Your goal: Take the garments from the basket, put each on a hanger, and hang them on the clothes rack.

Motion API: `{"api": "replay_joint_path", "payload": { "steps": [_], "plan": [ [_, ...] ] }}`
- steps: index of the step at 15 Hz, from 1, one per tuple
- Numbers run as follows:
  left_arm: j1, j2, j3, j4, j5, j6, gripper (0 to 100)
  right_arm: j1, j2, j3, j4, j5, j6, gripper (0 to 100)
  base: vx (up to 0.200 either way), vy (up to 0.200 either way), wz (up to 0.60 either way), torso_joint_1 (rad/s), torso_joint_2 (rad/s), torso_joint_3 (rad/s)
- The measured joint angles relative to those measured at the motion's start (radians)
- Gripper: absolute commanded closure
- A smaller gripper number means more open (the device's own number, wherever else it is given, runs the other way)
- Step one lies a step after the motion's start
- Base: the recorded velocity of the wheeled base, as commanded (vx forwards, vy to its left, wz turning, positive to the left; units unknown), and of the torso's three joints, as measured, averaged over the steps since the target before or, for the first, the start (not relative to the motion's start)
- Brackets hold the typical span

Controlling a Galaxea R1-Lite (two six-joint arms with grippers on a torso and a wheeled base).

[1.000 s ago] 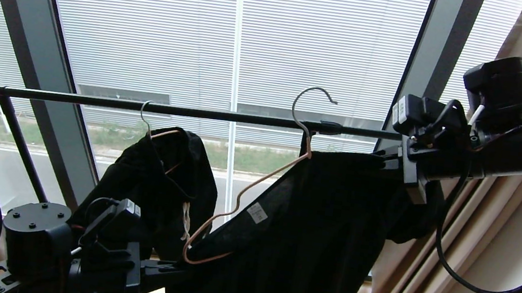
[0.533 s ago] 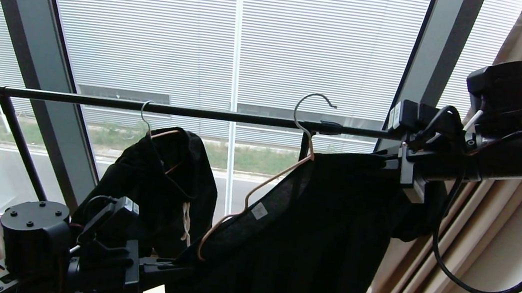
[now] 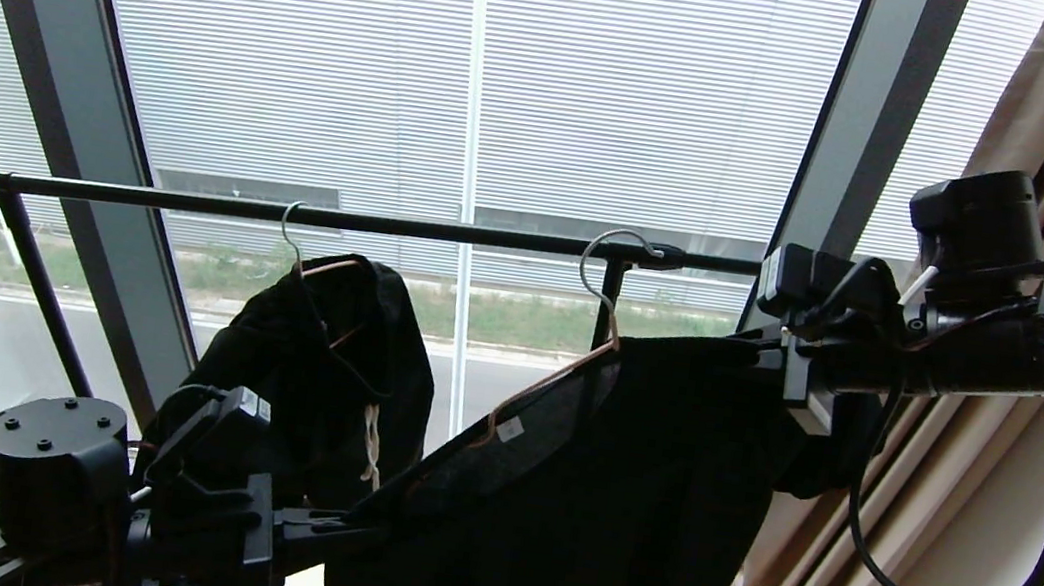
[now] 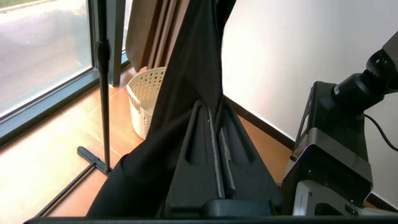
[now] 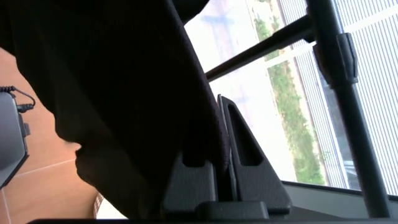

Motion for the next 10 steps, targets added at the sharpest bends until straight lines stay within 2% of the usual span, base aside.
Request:
{"api": "replay_joint_path", "payload": {
  "steps": [4,7,10],
  "plan": [
    [0.013,-0.015,-0.005,0.000,0.000,0.000,100,0.000,0.004,0.098,-0.108,0.004,0.000,100,0.000,0.000,0.00,0.000,0.00,0.000],
    [0.015,-0.021,-0.023,0.000,0.008,-0.009,100,0.001,0.005,0.214,-0.259,0.005,0.000,100,0.000,0.000,0.00,0.000,0.00,0.000],
    [0.006,-0.021,-0.065,0.000,0.070,-0.018,100,0.005,0.003,0.331,-0.384,0.006,0.004,100,0.000,0.000,0.00,0.000,0.00,0.000]
  ]
}}
